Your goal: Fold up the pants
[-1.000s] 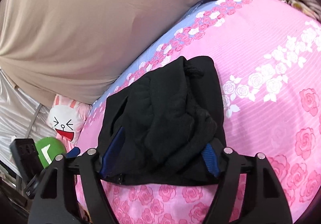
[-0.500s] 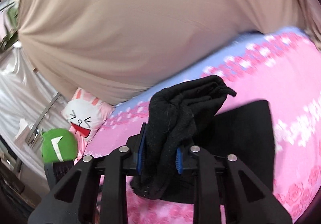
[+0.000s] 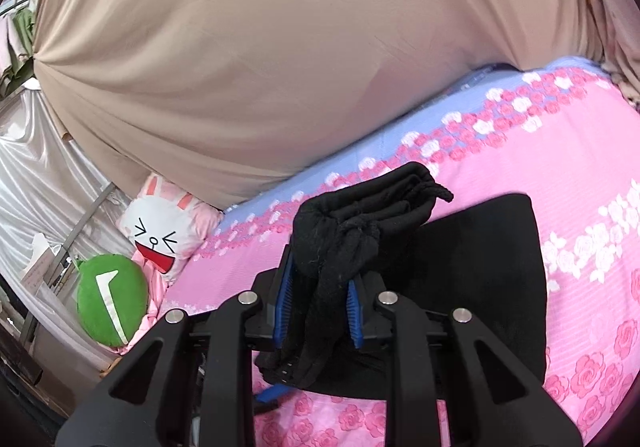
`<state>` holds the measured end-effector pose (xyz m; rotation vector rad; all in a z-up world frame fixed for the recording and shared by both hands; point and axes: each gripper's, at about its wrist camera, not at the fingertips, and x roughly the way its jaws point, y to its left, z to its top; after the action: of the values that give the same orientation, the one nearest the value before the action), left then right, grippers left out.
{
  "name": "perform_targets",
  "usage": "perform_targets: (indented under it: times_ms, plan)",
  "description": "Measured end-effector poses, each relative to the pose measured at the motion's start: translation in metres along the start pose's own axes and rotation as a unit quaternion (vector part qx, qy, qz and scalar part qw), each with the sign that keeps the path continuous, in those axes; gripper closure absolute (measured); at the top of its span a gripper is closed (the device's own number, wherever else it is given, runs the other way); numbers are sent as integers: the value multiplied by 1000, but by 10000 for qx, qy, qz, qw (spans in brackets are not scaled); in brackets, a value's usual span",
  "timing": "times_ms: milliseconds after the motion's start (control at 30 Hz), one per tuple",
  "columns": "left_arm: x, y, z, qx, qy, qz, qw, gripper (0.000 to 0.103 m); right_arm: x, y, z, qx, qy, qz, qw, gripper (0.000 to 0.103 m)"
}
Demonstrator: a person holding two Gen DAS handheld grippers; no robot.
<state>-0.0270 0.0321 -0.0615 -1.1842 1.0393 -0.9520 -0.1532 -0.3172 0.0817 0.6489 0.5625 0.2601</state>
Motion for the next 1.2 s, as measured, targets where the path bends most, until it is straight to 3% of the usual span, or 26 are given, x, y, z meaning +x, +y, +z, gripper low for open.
perform_targets:
  times_ms: [133,200,233,267,300,367,433,467,500,533,567,633,700,767,867,1000,1100,1200]
  plan:
    - [0,6,8,-185,-89,-85,9998,18,12,-18,-12,210,198,-194,9994,76]
    - [1,3,12,-117,-82,48,9999,25,19,-28,-17,372,242,-251,9987,71]
    - [1,1,13,-86,-78,184,9998,36,23,-31,-19,340,241,-306,9987,75]
    - [3,2,18,-24,-48,391,9992,58,26,-34,-20,276,216,-398,9986,85]
    - [6,-2,19,108,53,632,9979,72,26,-35,-20,289,203,-396,9986,86]
    - [6,-25,19,493,13,909,9946,76,10,-34,-14,353,13,-168,9992,90]
    - [2,-65,13,1261,-181,1100,9857,77,-15,-30,-6,359,-265,144,9989,92]
    - [1,-90,8,1721,-273,1270,9765,77,-34,-26,-3,267,-438,293,9983,92]
    - [6,-120,-2,2257,-247,1538,9617,77,-45,-22,-3,145,-560,245,9980,92]
    - [13,-132,-7,2475,-149,1717,9534,76,-54,-23,-6,35,-633,94,9979,92]
    - [20,-137,-11,2594,-79,1865,9475,76,-56,-32,-13,3,-595,-130,9981,92]
    - [47,-131,-22,2886,176,2553,9226,76,-40,-67,-34,275,-159,-531,9981,92]
    - [69,-92,-26,2717,583,3137,9080,76,-14,-111,-63,786,339,-825,9929,92]
    - [76,-63,-29,2467,634,3326,9080,73,-16,-125,-74,989,206,-470,9938,92]
    - [67,-63,-32,2592,481,3221,9093,70,-18,-117,-66,841,219,-441,9952,85]
    - [67,-65,-33,2750,373,3374,8995,70,-11,-115,-49,878,256,-275,9954,78]
    - [71,-68,-35,2896,311,3512,8898,69,1,-110,-44,634,319,-448,9965,82]
    - [73,-70,-36,2918,297,3526,8886,69,-10,-96,-38,436,59,-424,9981,88]
